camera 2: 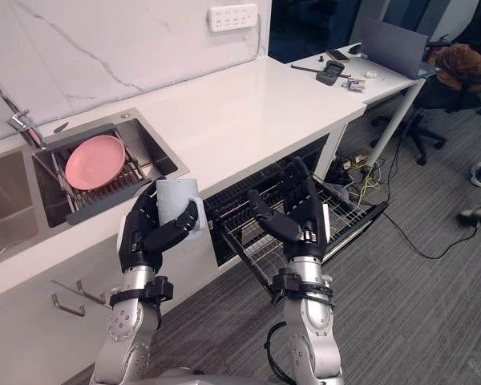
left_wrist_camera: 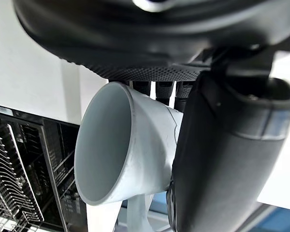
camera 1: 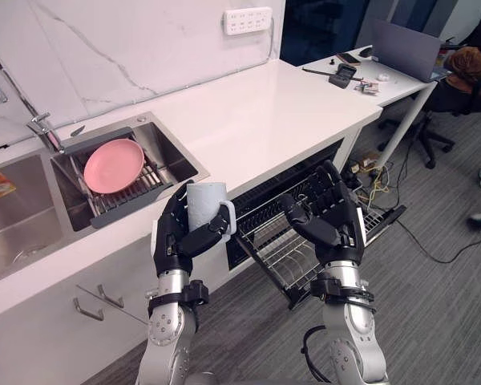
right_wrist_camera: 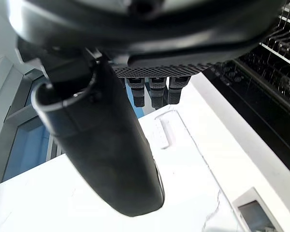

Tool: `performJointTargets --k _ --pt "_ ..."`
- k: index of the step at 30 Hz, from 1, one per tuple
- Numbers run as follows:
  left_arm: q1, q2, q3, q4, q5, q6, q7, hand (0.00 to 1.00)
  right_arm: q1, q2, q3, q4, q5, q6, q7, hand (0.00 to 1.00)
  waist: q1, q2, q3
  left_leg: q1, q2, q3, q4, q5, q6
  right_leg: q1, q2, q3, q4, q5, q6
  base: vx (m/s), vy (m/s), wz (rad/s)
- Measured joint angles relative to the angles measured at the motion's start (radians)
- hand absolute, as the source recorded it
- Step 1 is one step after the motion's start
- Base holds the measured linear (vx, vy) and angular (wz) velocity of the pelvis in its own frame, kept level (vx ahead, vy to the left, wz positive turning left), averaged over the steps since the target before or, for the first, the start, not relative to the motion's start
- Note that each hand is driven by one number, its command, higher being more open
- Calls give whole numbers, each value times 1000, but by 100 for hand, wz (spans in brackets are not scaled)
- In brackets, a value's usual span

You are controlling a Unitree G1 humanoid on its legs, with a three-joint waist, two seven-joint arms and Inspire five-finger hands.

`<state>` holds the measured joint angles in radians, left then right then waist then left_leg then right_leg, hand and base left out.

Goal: Walk over to the sink, pick up the cup, carry it to the dishwasher, place the cup inside the dishwasher, then close the dishwasher door

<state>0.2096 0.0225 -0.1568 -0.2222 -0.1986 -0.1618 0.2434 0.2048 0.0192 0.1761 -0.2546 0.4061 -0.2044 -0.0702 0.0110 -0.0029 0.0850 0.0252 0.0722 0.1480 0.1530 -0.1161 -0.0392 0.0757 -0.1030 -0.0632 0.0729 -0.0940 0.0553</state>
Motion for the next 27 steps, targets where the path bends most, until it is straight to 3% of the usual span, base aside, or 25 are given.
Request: performJointTargets --k 9,17,27 --pt "-70 12 25 45 37 0 20 30 1 -47 11 1 89 4 71 90 -20 0 -11 43 1 16 -82 39 2 -1 15 16 -8 8 -1 -14 -28 -7" --pt "-128 18 27 109 81 2 19 30 1 -77 102 10 182 7 127 90 -27 -4 -38 25 -10 31 -84 47 15 -4 7 28 -56 46 8 -33 22 -5" --pt "-135 15 -49 109 81 2 4 30 -11 -82 148 27 193 10 127 90 -28 -4 -68 18 -20 7 -121 77 20 -16 1 7 -58 47 10 -20 -1 8"
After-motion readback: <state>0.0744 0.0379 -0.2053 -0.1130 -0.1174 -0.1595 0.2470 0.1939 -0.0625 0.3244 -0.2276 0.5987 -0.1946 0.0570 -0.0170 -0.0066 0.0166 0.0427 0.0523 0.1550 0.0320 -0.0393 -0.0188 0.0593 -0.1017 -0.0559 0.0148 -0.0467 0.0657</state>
